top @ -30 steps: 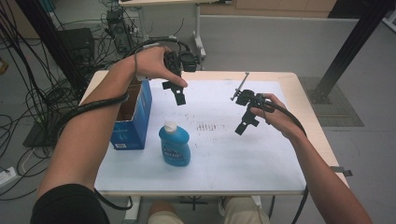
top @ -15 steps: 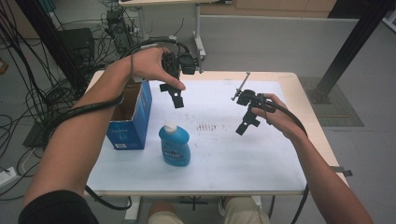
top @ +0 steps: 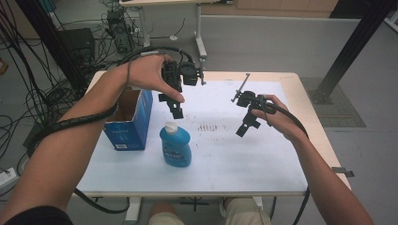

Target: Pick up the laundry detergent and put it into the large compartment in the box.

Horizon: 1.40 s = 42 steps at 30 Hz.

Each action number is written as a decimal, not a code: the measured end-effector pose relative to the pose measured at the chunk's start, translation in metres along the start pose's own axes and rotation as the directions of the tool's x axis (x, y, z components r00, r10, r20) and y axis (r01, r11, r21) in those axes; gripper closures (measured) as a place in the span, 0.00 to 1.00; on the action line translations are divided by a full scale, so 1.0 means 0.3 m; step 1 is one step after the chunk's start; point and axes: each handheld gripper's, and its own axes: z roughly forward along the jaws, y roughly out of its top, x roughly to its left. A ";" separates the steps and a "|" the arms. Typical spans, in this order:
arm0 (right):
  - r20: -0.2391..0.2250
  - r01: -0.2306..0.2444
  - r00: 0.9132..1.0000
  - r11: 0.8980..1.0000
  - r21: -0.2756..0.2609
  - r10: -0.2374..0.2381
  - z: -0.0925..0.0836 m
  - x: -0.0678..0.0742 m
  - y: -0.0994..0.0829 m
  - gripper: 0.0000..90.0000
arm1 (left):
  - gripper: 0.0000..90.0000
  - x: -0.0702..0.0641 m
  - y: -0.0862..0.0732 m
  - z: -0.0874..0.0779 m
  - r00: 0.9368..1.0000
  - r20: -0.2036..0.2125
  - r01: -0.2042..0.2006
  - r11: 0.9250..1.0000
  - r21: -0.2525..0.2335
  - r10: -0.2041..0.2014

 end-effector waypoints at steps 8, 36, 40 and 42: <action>0.004 -0.002 1.000 1.000 -0.003 0.002 -0.004 0.012 0.001 0.05 | 0.07 -0.056 -0.009 0.025 0.999 0.008 -0.032 0.999 0.005 0.032; 0.006 0.001 1.000 1.000 0.002 -0.001 0.001 0.035 0.018 0.05 | 0.07 -0.111 -0.042 0.161 0.999 0.033 -0.042 0.999 0.016 0.042; 0.006 0.003 1.000 1.000 0.007 -0.003 0.003 0.035 0.019 0.05 | 0.07 -0.107 -0.039 0.189 0.998 0.043 -0.041 0.999 0.022 0.040; 0.002 0.001 1.000 1.000 0.003 -0.001 0.004 0.032 0.016 0.05 | 0.07 -0.105 -0.040 0.214 0.998 0.049 -0.044 0.999 0.021 0.043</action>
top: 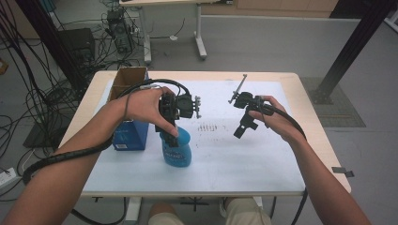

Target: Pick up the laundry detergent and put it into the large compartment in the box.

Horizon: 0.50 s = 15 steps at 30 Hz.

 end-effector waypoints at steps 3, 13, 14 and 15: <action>0.002 0.000 1.000 1.000 0.002 0.000 0.000 0.000 0.000 0.05 | 0.07 0.001 0.004 0.014 1.000 0.001 0.000 1.000 0.007 0.000; 0.001 -0.005 1.000 1.000 0.004 0.005 0.006 0.001 0.006 0.05 | 0.06 -0.001 -0.007 0.072 1.000 0.000 0.008 1.000 0.006 -0.008; 0.001 -0.002 1.000 1.000 0.007 0.002 0.007 0.001 0.008 0.05 | 0.06 -0.001 -0.008 0.077 1.000 0.002 0.011 1.000 0.007 -0.011; 0.001 -0.001 1.000 1.000 0.007 0.001 0.007 0.001 0.008 0.05 | 0.06 0.000 -0.008 0.081 1.000 0.001 0.010 1.000 0.009 -0.010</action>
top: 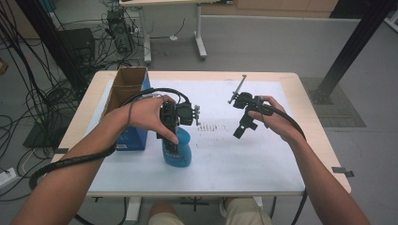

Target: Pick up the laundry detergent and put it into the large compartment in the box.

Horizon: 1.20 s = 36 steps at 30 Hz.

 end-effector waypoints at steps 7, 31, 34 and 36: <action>-0.005 -0.002 1.000 1.000 0.002 0.002 0.005 -0.004 0.001 0.05 | 0.06 -0.003 0.007 0.026 1.000 0.000 -0.002 1.000 0.018 0.002; -0.003 -0.006 1.000 1.000 -0.002 0.006 0.002 -0.006 -0.004 0.05 | 0.07 -0.011 0.010 0.018 1.000 -0.011 -0.009 1.000 0.010 0.009; -0.003 -0.004 1.000 1.000 -0.001 0.004 0.001 -0.006 -0.005 0.05 | 0.06 -0.013 0.010 0.015 1.000 -0.015 -0.008 1.000 0.009 0.008; -0.004 -0.004 1.000 1.000 -0.001 0.004 0.001 -0.006 -0.005 0.05 | 0.06 -0.014 0.009 0.013 1.000 -0.016 -0.005 1.000 0.008 0.005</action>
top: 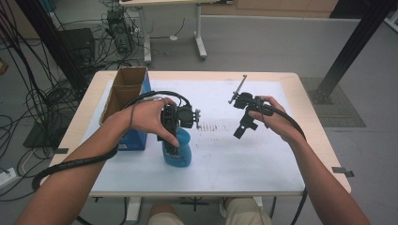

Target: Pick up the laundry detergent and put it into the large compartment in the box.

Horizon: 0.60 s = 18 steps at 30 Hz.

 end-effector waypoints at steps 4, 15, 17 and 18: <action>-0.001 0.003 1.000 1.000 -0.001 -0.003 0.002 -0.001 0.000 0.05 | 0.06 0.000 -0.001 -0.001 1.000 0.000 -0.001 1.000 -0.001 0.001; -0.002 0.005 1.000 1.000 0.001 -0.005 0.002 -0.002 0.000 0.05 | 0.07 0.000 -0.005 0.002 1.000 -0.002 -0.004 1.000 -0.004 0.004; 0.000 0.000 1.000 1.000 0.002 0.000 0.002 -0.002 0.000 0.05 | 0.07 0.000 -0.006 0.001 1.000 -0.003 -0.004 1.000 -0.006 0.004; -0.001 -0.003 1.000 1.000 0.002 0.003 0.002 -0.002 0.000 0.05 | 0.06 0.000 -0.005 0.000 1.000 -0.002 -0.003 1.000 -0.004 0.003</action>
